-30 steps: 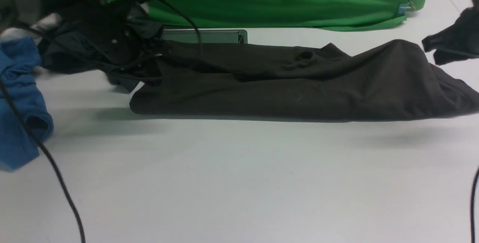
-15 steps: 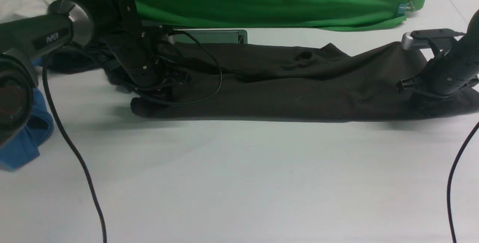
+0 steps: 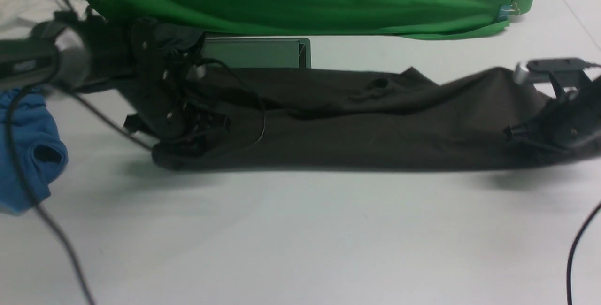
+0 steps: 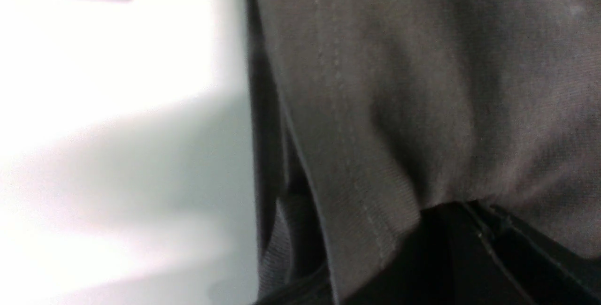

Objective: Fold a long-sleeved shirt on a white desktop.
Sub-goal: 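Grasp the waist and leg ends of the folded dark trousers and straighten them on the table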

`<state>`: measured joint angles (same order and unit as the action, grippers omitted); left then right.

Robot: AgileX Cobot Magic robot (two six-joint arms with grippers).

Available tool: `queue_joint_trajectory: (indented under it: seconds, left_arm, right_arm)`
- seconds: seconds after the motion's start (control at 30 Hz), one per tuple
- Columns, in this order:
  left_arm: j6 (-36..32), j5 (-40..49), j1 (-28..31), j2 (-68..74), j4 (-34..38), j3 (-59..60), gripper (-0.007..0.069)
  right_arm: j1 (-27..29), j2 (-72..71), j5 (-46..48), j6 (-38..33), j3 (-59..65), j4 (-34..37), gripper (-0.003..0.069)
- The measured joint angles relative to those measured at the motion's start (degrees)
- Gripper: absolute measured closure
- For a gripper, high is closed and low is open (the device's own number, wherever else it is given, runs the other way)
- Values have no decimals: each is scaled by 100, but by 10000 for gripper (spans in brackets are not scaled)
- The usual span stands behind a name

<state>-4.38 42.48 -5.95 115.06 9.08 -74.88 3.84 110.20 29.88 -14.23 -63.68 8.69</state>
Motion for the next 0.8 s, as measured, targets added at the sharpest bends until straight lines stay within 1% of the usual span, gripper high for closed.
queue_joint_trajectory:
  seconds: [0.03, 0.17, 0.2, 0.27, 0.37, 0.47, 0.5, 0.53, 0.57, 0.63, 0.7, 0.73, 0.8]
  left_arm:
    - [94, -175, -4, -256, 16, 490, 605]
    - [368, -481, -4, -849, 149, 1439, 605]
    - [438, -663, -4, -1221, 219, 1930, 605]
    - [485, -773, -4, -1619, 287, 2481, 605]
    - [586, -816, 1, -2151, 300, 3133, 605]
    - [624, -750, 1, -2438, 300, 3391, 605]
    - [633, -551, 1, -2638, 291, 3517, 605]
    - [633, -551, 1, -2638, 286, 3526, 605]
    - [640, -246, 1, -2808, 257, 3572, 605]
    - [640, -121, 1, -2891, 229, 3572, 605]
    - [645, 135, 5, -3066, 210, 3405, 596]
    - [645, 176, 8, -3083, 210, 3386, 595]
    - [645, 448, 13, -3136, 189, 3142, 571]
  right_arm:
    - [0, -288, 30, 38, 434, 6, 618]
    - [-50, -922, 189, 205, 1226, 0, 606]
    - [-168, -1361, 311, 282, 1719, -43, 597]
    - [-375, -1856, 451, 368, 2220, -134, 584]
    - [-670, -2540, 403, 516, 2644, -173, 575]
    - [-727, -2830, 362, 559, 2654, -173, 569]
    - [-732, -3001, 389, 588, 2601, -190, 566]
    - [-732, -3015, 413, 588, 2581, -192, 566]
    - [-732, -3122, 534, 575, 2463, -222, 562]
    - [-732, -3170, 668, 533, 2345, -229, 557]
    - [-747, -3241, 1007, 339, 2012, -234, 531]
    - [-756, -3253, 1036, 324, 1984, -234, 526]
    - [-857, -3277, 1341, 189, 1619, -238, 494]
